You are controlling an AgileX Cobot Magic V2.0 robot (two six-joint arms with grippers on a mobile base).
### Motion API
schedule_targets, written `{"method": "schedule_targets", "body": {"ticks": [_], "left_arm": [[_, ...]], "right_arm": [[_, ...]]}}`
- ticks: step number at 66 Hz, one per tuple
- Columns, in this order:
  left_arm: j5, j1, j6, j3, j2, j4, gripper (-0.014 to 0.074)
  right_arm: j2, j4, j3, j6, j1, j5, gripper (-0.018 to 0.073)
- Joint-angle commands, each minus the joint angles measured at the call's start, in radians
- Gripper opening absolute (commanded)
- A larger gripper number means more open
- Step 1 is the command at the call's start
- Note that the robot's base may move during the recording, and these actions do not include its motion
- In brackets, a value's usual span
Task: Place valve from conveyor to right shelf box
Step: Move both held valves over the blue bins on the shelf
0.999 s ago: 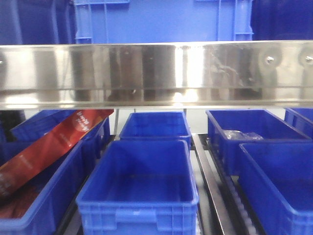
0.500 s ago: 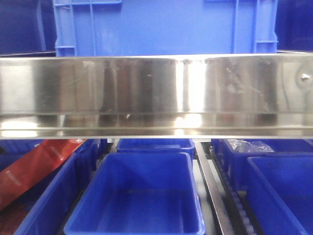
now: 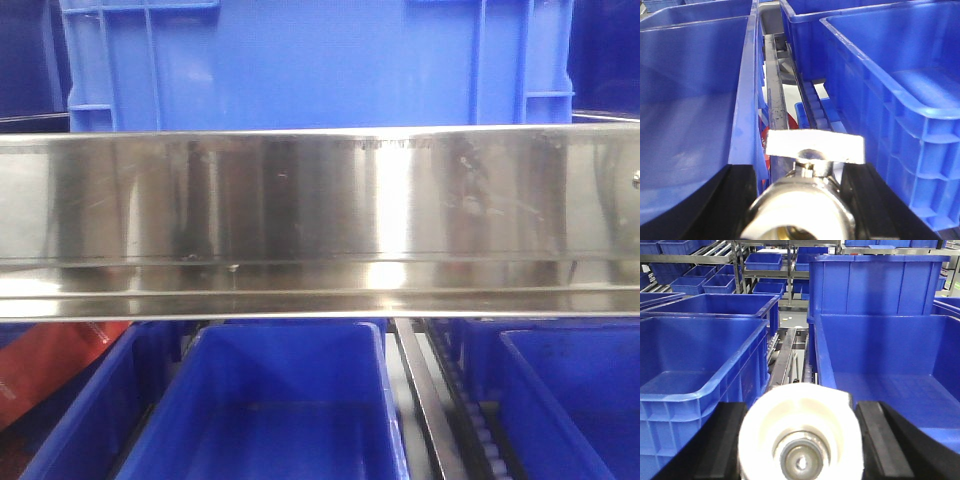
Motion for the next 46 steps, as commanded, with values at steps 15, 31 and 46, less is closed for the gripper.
{"method": "schedule_targets", "body": {"ticks": [15, 31, 46], "left_arm": [[-0.046, -0.004, 0.000, -0.006, -0.005, -0.005, -0.0111], [-0.046, -0.004, 0.000, -0.006, -0.005, -0.005, -0.0111], [-0.046, -0.004, 0.000, -0.006, -0.005, -0.003, -0.0111]], "right_arm": [[-0.005, -0.006, -0.008, -0.010, -0.005, -0.077, -0.0162], [-0.005, -0.006, -0.008, -0.010, -0.005, -0.077, -0.0162], [-0.005, -0.006, -0.008, -0.010, -0.005, -0.078, -0.0162]]}}
